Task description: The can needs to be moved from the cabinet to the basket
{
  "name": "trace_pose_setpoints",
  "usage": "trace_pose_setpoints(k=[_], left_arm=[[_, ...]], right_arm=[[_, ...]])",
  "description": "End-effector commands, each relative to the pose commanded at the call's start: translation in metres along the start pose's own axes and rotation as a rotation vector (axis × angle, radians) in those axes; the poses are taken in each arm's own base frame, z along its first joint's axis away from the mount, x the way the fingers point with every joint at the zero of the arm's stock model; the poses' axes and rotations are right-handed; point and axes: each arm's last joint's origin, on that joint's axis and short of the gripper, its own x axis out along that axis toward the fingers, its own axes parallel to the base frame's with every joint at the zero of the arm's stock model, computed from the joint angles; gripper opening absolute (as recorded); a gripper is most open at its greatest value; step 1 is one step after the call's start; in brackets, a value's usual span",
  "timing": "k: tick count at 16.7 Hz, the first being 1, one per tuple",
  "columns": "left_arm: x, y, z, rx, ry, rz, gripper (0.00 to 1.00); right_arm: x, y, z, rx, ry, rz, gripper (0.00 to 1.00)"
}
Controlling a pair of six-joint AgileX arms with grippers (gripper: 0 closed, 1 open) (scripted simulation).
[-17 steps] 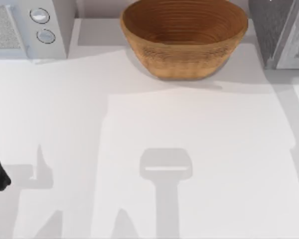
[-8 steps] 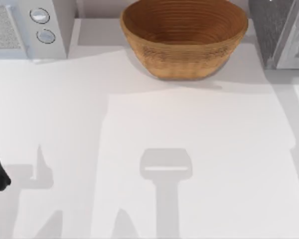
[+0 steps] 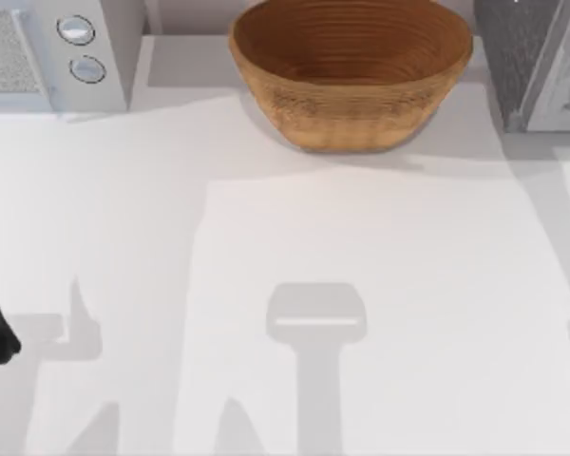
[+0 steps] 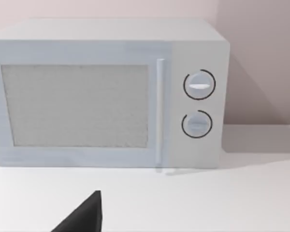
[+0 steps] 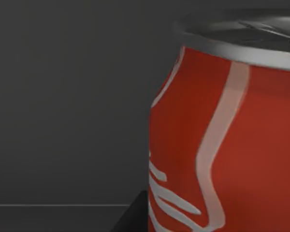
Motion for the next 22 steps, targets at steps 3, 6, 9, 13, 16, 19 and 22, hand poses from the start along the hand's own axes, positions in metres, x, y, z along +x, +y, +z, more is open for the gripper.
trace_pose_setpoints(k=[3,6,9,13,16,19,22], left_arm=[[0.000,0.000,0.000,0.000,0.000,0.000,1.00],[0.000,0.000,0.000,0.000,0.000,0.000,1.00],[0.000,0.000,0.000,0.000,0.000,0.000,1.00],[0.000,0.000,0.000,0.000,0.000,0.000,1.00],[0.000,0.000,0.000,0.000,0.000,0.000,1.00],[0.000,0.000,0.000,0.000,0.000,0.000,1.00],[0.000,0.000,0.000,0.000,0.000,0.000,1.00]], right_arm=[[-0.062,0.000,0.021,0.001,-0.004,0.002,0.00],[-0.108,-0.003,0.031,0.001,-0.001,0.004,0.00],[-0.118,-0.004,0.032,0.000,0.003,0.004,0.00],[-0.117,-0.005,0.030,0.005,0.002,-0.003,0.00],[-0.128,-0.011,0.026,0.015,-0.014,-0.019,0.00],[-0.140,-0.016,0.009,0.011,-0.011,-0.024,0.00],[-0.159,-0.022,-0.018,0.007,-0.019,-0.019,0.00]])
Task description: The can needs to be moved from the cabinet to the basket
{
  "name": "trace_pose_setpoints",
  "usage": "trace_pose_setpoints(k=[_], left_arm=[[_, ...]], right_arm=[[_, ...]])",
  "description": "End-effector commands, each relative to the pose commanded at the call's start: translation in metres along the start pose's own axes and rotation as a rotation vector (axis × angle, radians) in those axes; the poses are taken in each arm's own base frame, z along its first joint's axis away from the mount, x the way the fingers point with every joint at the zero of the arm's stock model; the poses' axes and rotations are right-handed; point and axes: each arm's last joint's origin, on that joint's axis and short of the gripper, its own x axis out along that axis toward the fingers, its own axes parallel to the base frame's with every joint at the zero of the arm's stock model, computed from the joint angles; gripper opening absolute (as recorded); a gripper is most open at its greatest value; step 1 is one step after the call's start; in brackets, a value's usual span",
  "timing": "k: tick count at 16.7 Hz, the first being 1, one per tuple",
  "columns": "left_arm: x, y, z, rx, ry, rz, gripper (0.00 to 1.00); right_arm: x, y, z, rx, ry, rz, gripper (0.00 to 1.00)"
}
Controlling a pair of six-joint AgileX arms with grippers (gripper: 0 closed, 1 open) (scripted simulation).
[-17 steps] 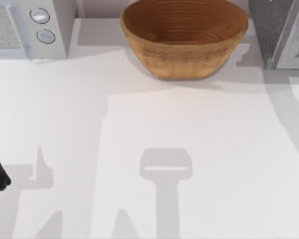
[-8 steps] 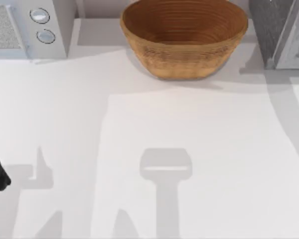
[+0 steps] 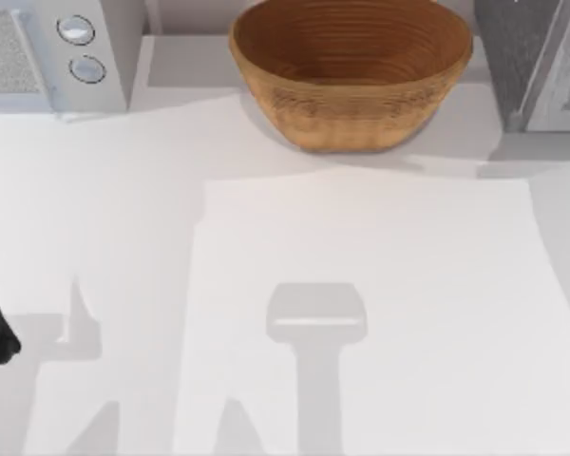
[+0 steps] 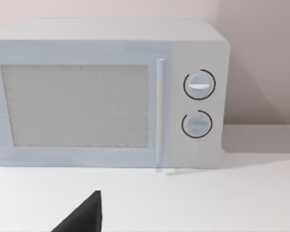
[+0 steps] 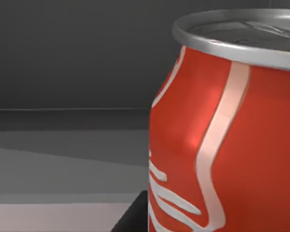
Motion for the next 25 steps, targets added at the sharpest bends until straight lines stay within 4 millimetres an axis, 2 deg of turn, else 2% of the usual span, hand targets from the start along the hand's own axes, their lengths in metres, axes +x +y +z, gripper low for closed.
trace_pose_setpoints(k=[2,4,9,12,15,17,19,25], left_arm=[[0.000,0.000,0.000,0.000,0.000,0.000,1.00],[0.000,0.000,0.000,0.000,0.000,0.000,1.00],[0.000,0.000,0.000,0.000,0.000,0.000,1.00],[0.000,0.000,0.000,0.000,0.000,0.000,1.00],[0.000,0.000,0.000,0.000,0.000,0.000,1.00],[0.000,0.000,0.000,0.000,0.000,0.000,1.00],[0.000,0.000,0.000,0.000,0.000,0.000,1.00],[0.000,0.000,0.000,0.000,0.000,0.000,1.00]], right_arm=[[-0.012,-0.003,-0.028,-0.010,0.009,0.017,0.00],[-0.021,-0.007,-0.064,-0.020,0.035,0.029,0.00],[-0.047,-0.018,-0.174,-0.018,0.069,0.017,0.00],[-0.056,-0.022,-0.252,-0.017,0.100,0.025,0.00],[-0.061,-0.023,-0.310,-0.016,0.089,0.040,0.00],[-0.063,-0.024,-0.336,-0.015,0.067,0.047,0.00],[-0.064,-0.025,-0.350,-0.011,0.044,0.041,0.00],[-0.063,-0.026,-0.358,-0.005,0.048,0.034,0.00]])
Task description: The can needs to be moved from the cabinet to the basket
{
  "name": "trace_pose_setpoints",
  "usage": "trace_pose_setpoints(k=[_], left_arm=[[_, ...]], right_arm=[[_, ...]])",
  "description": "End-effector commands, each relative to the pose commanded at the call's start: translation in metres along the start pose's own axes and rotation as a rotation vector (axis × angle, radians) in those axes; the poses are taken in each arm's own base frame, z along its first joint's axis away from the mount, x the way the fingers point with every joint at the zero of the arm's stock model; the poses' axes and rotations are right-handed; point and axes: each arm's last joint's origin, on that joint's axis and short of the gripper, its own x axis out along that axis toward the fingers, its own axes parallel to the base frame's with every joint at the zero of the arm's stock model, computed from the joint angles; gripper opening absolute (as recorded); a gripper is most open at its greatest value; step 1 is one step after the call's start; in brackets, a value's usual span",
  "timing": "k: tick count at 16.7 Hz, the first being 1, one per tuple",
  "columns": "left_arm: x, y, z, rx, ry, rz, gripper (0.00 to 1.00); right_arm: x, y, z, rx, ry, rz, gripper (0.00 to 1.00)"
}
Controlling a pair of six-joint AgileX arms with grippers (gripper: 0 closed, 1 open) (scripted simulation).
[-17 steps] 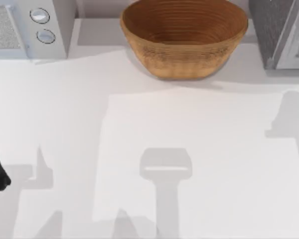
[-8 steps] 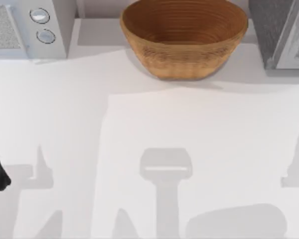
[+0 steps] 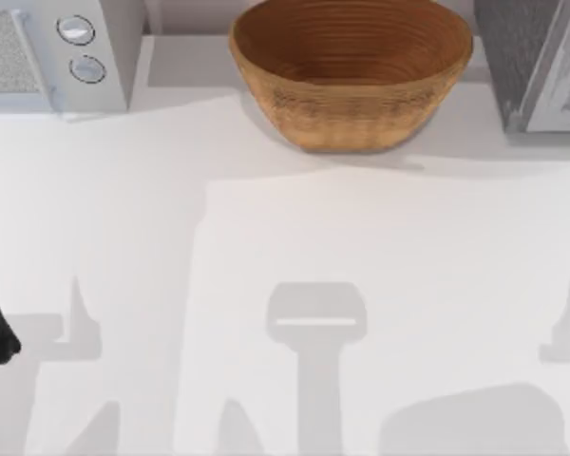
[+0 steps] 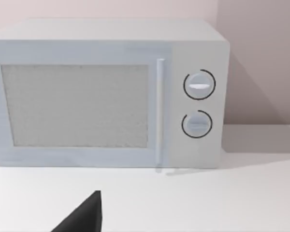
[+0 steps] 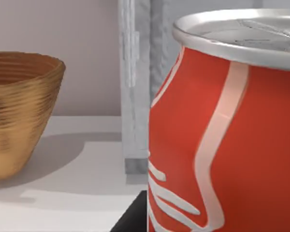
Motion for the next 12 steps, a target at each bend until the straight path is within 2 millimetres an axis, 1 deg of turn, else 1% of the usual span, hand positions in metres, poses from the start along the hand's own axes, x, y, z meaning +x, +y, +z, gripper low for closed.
trace_pose_setpoints(k=[2,3,5,7,9,10,12], left_arm=[[0.000,0.000,0.000,0.000,0.000,0.000,1.00],[0.000,0.000,0.000,0.000,0.000,0.000,1.00],[0.000,0.000,0.000,0.000,0.000,0.000,1.00],[0.000,0.000,0.000,0.000,0.000,0.000,1.00],[0.000,0.000,0.000,0.000,0.000,0.000,1.00],[0.000,0.000,0.000,0.000,0.000,0.000,1.00],[0.000,0.000,0.000,0.000,0.000,0.000,1.00]], right_arm=[[0.000,0.000,0.003,0.000,-0.005,-0.001,0.00],[0.000,0.001,0.009,0.000,-0.013,-0.004,0.00],[0.002,0.002,0.029,0.000,-0.036,-0.009,0.00],[0.007,0.005,0.056,0.001,-0.057,-0.013,0.00],[0.020,0.011,0.088,0.003,-0.068,-0.015,0.00],[0.030,0.015,0.104,0.004,-0.071,-0.015,0.00],[0.057,0.027,0.133,0.005,-0.071,-0.014,0.00]])
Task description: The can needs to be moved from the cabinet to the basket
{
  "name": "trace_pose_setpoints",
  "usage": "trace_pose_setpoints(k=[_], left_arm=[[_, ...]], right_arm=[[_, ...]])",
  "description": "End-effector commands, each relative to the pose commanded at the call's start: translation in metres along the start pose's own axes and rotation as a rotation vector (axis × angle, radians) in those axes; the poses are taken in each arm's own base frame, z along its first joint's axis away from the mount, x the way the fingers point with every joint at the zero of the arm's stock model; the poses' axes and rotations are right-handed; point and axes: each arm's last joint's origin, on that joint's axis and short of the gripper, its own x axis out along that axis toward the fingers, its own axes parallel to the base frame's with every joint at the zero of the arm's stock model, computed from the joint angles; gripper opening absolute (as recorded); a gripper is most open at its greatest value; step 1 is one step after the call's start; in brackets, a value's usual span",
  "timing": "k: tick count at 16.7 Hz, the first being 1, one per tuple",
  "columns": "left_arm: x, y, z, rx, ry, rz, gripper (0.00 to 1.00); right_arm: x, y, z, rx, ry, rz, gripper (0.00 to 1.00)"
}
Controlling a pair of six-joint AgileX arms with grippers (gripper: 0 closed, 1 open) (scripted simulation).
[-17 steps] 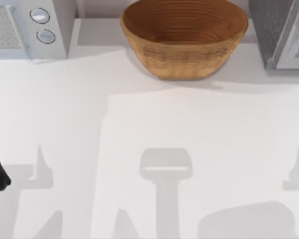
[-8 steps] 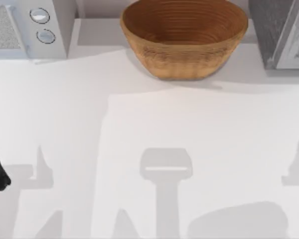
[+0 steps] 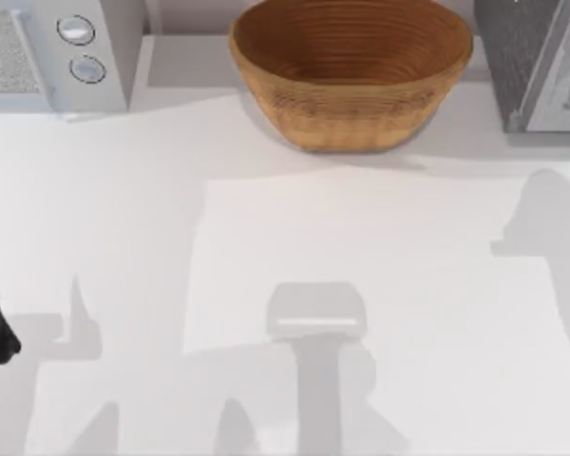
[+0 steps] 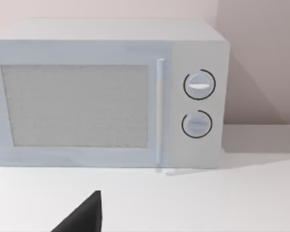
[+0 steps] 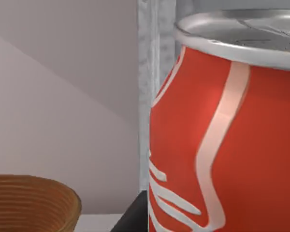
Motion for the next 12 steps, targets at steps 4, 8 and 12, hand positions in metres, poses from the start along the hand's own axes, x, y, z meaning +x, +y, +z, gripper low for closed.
trace_pose_setpoints(k=[4,8,12], left_arm=[[0.000,0.000,0.000,0.000,0.000,0.000,1.00],[0.000,0.000,0.000,0.000,0.000,0.000,1.00],[0.000,0.000,0.000,0.000,0.000,0.000,1.00]], right_arm=[[0.081,0.045,0.032,0.001,0.015,0.006,0.00],[0.165,0.113,0.019,-0.004,0.038,0.013,0.00],[0.222,0.182,-0.027,-0.010,0.056,0.016,0.00]])
